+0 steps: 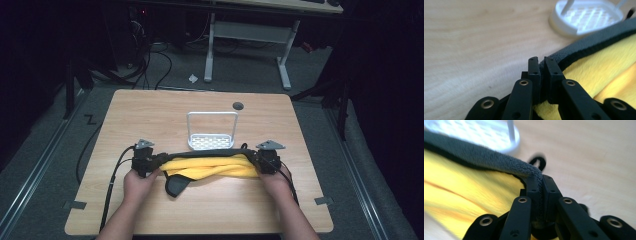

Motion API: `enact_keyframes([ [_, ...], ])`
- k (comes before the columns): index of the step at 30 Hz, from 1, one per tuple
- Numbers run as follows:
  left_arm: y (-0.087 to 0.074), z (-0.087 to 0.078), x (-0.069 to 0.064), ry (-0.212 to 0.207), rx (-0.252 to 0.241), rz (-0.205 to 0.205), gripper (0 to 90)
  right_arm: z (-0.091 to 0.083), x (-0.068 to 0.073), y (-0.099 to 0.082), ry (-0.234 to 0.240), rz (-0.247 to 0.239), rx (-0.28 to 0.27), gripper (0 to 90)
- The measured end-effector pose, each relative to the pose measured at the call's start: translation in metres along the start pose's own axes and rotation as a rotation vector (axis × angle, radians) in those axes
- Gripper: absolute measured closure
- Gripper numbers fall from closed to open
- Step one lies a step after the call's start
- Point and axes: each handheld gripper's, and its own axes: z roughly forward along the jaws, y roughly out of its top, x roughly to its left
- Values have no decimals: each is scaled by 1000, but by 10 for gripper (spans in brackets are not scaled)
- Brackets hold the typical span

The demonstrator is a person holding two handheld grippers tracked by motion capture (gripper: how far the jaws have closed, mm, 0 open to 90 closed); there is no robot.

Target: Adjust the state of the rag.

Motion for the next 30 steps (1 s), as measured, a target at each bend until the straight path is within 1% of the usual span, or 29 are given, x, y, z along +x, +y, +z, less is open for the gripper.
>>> enact_keyframes([
  [1, -2, 1, -2, 2, 6, 15, 841, 3, 1, -5, 0, -13, 17, 860],
  [2, -3, 0, -4, 2, 1, 21, 840, 4, 1, -9, 3, -15, 14, 860],
  [4, -6, -1, -7, -3, 3, 30, 840, -1, 2, -15, 10, -1, 6, 860],
  [7, -13, -6, -10, -17, 5, 39, 840, -9, 5, -22, 10, -23, 5, 859],
  [8, -16, -9, -12, -23, 5, 42, 840, -12, 6, -25, 11, -25, 6, 858],
  [9, -20, -12, -14, -31, 6, 49, 839, -20, 9, -32, 18, -27, 4, 857],
  [10, -24, -15, -17, -37, 6, 55, 839, -20, 9, -32, 18, -27, 4, 857],
  [11, -29, -19, -19, -45, 8, 59, 839, -24, 10, -36, 24, -34, 0, 857],
  [13, -38, -27, -24, -62, 8, 69, 838, -32, 13, -44, 39, -33, -5, 856],
  [14, -43, -31, -26, -72, 10, 65, 838, -41, 16, -53, 57, -28, -10, 855],
  [15, -47, -34, -28, -80, 13, 61, 838, -41, 16, -53, 57, -28, -10, 855],
  [16, -50, -37, -31, -85, 18, 59, 838, -45, 18, -57, 60, -26, -14, 855],
  [19, -60, -46, -41, -95, 28, 71, 837, -57, 23, -67, 56, -36, -9, 854],
  [22, -69, -54, -47, -114, 43, 69, 837, -66, 27, -75, 58, -49, -10, 850],
  [23, -69, -56, -47, -115, 46, 67, 836, -71, 28, -77, 60, -47, -23, 845],
  [24, -68, -57, -47, -120, 46, 65, 834, -73, 28, -75, 56, -44, -34, 844],
  [25, -64, -59, -46, -125, 32, 62, 834, -73, 28, -75, 56, -44, -34, 844],
  [26, -59, -61, -44, -126, 10, 60, 834, -74, 28, -71, 55, -44, -50, 843],
  [28, -44, -63, -39, -125, -20, 57, 831, -75, 24, -62, 60, -29, -74, 837],
  [29, -37, -61, -36, -125, -33, 54, 829, -73, 17, -50, 55, -15, -89, 833],
  [30, -30, -58, -32, -122, -40, 53, 827, -70, 14, -45, 51, -7, -94, 832],
])
